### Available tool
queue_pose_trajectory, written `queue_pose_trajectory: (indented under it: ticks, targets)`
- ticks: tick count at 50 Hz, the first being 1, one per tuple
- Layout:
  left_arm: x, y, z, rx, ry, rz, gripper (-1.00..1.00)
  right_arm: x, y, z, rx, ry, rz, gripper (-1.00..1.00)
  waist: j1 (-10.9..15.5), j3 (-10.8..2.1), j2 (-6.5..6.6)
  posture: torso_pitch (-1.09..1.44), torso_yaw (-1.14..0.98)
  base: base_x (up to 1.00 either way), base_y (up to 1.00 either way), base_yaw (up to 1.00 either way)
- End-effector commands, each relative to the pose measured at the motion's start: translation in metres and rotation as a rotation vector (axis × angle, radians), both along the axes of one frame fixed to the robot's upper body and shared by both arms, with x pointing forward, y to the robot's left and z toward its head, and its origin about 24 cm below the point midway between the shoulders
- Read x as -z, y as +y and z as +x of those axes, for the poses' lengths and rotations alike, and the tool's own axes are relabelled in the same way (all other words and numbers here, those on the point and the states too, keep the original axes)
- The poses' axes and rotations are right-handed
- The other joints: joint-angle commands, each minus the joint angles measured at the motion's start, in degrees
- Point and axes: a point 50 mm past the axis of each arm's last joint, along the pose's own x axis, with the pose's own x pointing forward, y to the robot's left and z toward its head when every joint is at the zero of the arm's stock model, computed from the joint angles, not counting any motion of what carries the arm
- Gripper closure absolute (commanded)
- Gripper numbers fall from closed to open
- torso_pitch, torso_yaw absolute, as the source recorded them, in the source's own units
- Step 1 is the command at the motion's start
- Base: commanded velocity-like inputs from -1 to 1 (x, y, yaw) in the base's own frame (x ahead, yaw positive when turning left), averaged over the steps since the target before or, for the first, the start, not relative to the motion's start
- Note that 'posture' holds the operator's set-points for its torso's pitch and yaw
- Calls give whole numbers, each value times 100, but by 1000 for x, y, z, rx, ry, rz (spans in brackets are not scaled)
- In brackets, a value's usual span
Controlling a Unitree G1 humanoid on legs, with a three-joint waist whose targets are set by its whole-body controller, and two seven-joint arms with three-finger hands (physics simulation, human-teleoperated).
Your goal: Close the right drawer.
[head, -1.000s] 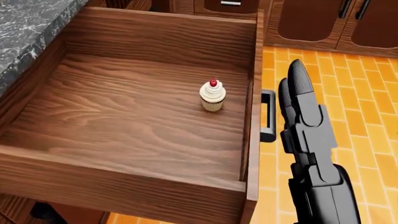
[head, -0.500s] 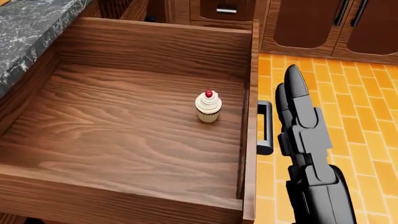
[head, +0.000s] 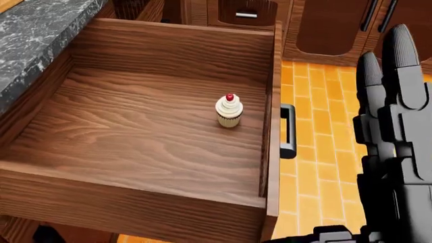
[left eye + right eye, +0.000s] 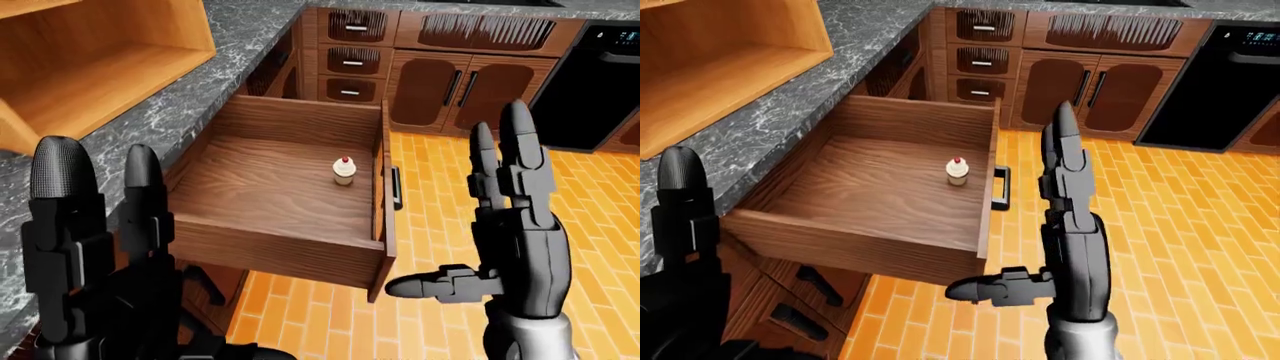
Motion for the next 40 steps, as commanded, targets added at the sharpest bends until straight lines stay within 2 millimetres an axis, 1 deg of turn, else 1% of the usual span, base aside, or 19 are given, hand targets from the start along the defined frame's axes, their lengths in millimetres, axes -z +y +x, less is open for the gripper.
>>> queue_pose_trajectory:
  ticks: [1,5,6,9,28,34,40]
  targets:
    - [-8,0,-6,1,-56,2,-100,-7,1,-4,-7,-44,-3,-100,2,-25,14,0,0,0,0,0]
    - [-9,0,-6,0,-57,2,-100,-6,1,-2,5,-38,-2,-100,-7,-36,23,0,0,0,0,0]
    - [-8,0,-6,0,-57,2,-100,-5,0,0,42,-32,-13,-100,-8,-38,26,0,0,0,0,0]
    - [-8,0,-6,-1,-57,2,-100,-2,-2,2,67,-28,-12,-100,-13,-41,36,0,0,0,0,0]
    - [-7,1,-6,-5,-57,1,-100,-1,-1,0,49,-43,-19,-100,-24,-103,54,0,0,0,0,0]
    - [-7,1,-6,-4,-56,0,-100,2,-5,4,68,-29,-15,-100,-22,-129,51,0,0,0,0,0]
    - [-9,1,-7,-5,-57,-2,-100,-5,-15,11,87,-22,-12,-100,-15,-154,47,0,0,0,0,0]
